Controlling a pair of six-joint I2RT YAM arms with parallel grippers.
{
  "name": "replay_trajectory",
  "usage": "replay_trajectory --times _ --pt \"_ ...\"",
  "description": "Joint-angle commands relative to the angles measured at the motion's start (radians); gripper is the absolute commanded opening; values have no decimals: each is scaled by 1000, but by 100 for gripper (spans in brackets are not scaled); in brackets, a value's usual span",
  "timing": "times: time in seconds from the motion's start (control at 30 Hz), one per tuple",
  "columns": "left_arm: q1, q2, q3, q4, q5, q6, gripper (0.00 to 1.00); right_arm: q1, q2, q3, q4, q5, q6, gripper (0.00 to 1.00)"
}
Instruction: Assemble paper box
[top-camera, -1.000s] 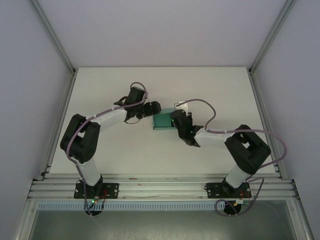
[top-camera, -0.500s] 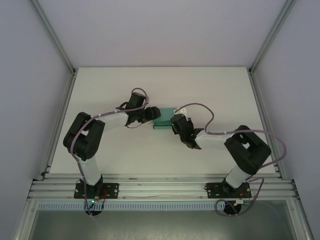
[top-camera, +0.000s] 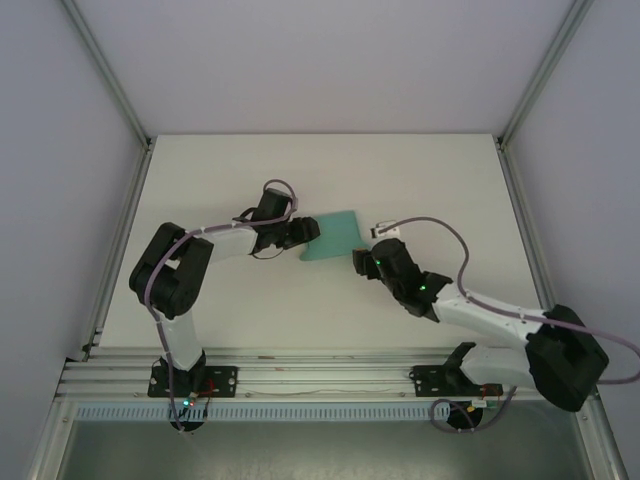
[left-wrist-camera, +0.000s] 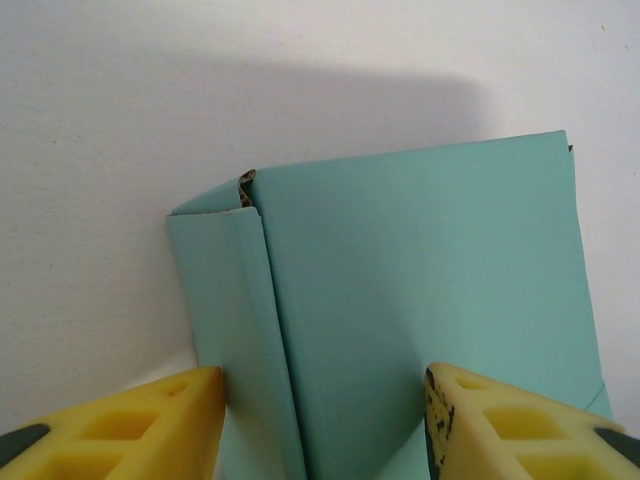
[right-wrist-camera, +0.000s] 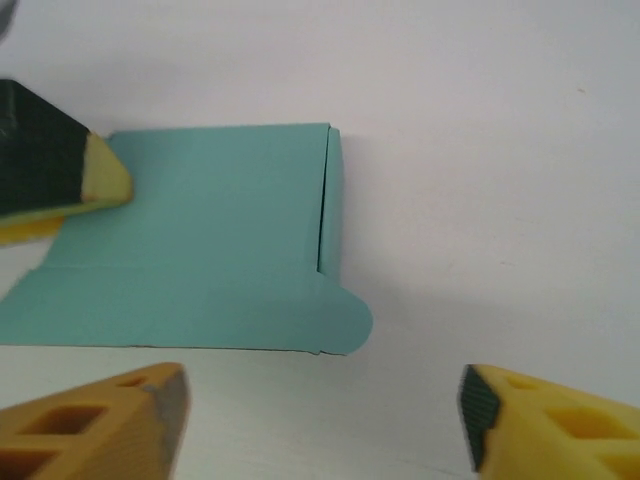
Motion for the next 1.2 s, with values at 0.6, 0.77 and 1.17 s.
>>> replay_trajectory --times 0.6,0.77,1.17 --pt "60 50 -152 188 130 15 32 -380 369 287 -124 -563 241 95" --pt "83 53 -190 250 180 11 31 -404 499 354 -87 -714 231 95" --pt "139 84 -307 523 317 -78 25 -423 620 359 63 -951 311 88"
